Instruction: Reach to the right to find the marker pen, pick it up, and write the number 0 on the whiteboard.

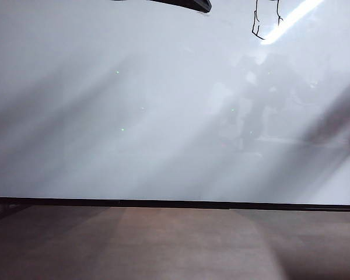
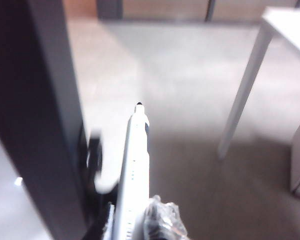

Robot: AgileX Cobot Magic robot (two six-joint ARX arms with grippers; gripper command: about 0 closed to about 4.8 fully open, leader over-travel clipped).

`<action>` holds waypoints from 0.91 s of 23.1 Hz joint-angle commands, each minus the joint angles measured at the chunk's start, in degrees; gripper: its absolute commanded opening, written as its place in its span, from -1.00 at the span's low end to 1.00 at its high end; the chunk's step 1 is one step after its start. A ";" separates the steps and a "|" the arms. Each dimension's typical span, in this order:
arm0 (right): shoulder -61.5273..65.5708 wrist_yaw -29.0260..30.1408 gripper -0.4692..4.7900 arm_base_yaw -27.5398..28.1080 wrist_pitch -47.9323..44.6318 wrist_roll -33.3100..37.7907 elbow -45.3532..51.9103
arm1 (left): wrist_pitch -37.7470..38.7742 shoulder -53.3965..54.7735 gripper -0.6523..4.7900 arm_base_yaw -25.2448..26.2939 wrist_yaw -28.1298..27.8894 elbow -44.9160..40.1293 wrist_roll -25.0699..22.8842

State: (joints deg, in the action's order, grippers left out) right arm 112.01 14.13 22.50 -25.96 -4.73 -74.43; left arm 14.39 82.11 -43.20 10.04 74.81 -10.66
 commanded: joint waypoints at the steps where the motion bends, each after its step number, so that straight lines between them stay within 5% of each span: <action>1: -0.39 -0.11 -0.84 -0.13 -0.81 0.31 -0.33 | -0.33 -0.61 -0.78 0.02 0.22 0.09 0.15; 21: 4.22 1.95 -0.84 -3.06 -2.16 -0.37 -0.39 | -0.04 -0.59 -0.78 0.04 0.09 0.04 0.11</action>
State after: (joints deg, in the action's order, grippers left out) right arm 115.70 14.66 19.97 -27.18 -5.04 -74.63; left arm 14.83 81.76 -43.16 10.02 74.81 -10.66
